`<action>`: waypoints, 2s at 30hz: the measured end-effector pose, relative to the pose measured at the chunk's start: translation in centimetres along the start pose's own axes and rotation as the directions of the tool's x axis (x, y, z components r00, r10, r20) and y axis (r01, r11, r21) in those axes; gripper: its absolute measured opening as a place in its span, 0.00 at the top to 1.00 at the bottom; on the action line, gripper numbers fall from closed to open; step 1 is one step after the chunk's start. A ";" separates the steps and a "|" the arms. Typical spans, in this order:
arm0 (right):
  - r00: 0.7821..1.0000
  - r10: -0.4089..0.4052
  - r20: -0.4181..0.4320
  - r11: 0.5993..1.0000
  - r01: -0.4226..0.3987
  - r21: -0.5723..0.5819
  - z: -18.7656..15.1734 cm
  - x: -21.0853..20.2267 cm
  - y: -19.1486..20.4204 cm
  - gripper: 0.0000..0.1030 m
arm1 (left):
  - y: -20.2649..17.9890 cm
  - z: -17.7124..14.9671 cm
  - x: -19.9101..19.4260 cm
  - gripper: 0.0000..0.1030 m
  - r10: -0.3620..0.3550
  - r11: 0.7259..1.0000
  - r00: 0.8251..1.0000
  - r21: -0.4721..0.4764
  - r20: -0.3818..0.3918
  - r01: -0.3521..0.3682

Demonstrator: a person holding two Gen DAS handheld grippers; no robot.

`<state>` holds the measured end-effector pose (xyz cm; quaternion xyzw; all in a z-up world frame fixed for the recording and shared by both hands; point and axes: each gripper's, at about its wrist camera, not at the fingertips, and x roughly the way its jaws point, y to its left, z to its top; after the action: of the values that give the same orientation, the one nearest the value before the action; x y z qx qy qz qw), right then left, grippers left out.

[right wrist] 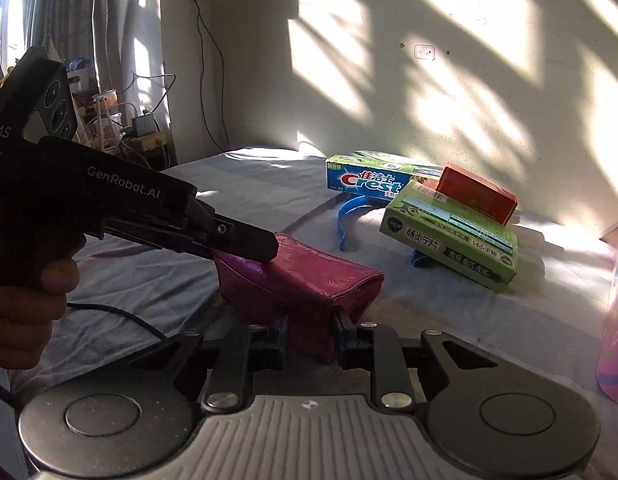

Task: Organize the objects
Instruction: 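Grasp the pink pouch with the right gripper, then carry the pink pouch into the tin and open the right gripper, then grasp the green medicine box with the right gripper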

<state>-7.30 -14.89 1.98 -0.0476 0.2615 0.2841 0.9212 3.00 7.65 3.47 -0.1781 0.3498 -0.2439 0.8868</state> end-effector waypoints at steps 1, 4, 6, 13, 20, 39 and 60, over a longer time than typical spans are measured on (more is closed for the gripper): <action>1.000 0.004 0.004 1.000 -0.004 0.009 -0.4 -0.6 0.0 0.79 | -0.5 -0.3 0.0 0.56 0.006 1.000 1.000 0.009 -0.004 -0.006; 0.998 -0.045 0.052 0.999 0.046 -0.021 -1.1 -2.5 0.3 0.79 | -2.9 -0.2 -0.1 0.56 0.000 0.998 1.000 0.055 -0.002 0.000; 0.989 -0.094 0.114 0.994 0.099 -0.036 -0.8 -3.9 0.2 0.79 | -4.8 0.7 -0.1 0.56 -0.022 0.995 1.000 0.094 0.019 0.020; 0.913 -0.300 0.277 0.951 0.309 0.009 0.3 -8.9 -5.2 0.79 | -15.9 4.3 3.5 0.56 -0.141 0.941 0.988 0.320 0.062 0.114; 0.805 -0.525 0.275 0.850 0.515 0.115 -1.2 -13.2 -15.1 0.79 | -27.1 4.7 11.9 0.55 -0.271 0.870 0.962 0.421 -0.029 0.257; 0.670 -0.734 0.112 0.666 0.679 0.307 -3.9 -15.4 -26.5 0.65 | -35.0 2.1 22.1 0.55 -0.215 0.847 0.968 0.468 -0.130 0.251; 0.913 -0.300 0.278 0.950 0.259 0.176 -1.5 -10.9 -11.0 0.65 | -13.6 -1.7 7.0 0.49 0.128 0.907 0.987 0.392 0.097 -0.156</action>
<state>-9.62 -29.86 5.54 0.0220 0.1272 0.1347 0.9824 2.06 -7.60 5.17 0.0238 0.2741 -0.2383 0.9314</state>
